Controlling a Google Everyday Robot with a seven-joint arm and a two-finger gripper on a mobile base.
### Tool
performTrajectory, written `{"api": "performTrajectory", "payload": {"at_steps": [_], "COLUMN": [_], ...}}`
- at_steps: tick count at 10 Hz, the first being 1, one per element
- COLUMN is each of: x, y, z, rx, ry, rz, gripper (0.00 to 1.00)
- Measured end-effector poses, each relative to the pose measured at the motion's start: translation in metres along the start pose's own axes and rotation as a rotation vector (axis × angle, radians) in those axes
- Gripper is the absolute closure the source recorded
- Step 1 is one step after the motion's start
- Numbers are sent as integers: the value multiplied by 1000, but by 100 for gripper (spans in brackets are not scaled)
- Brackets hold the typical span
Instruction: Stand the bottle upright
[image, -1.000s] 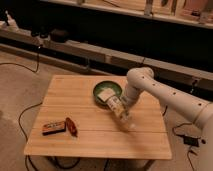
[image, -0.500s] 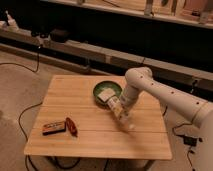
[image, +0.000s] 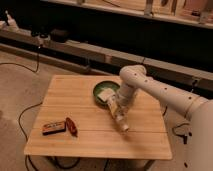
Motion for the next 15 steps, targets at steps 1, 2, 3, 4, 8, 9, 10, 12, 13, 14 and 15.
{"api": "performTrajectory", "payload": {"at_steps": [1,2,3,4,8,9,10,12,13,14,15], "x": [0,-1,0,1,6,6,6,5,4,2,2], "y": [-1,-3,-7,-15,-48,-47,-48,-53,-62,-65,-71], "z": [0,-1,-3,-8,-28,-28,-28,-28,-30,-33,-38], "rx": [6,22,47,80,197,197,200,237,300,341,410], "ry": [-3,-10,-19,-31,-73,-74,-75,-90,-113,-129,-148], "rz": [12,47,103,173,345,345,345,371,428,473,551], "gripper": [56,56,56,56,56,56,56,56,56,56,56]}}
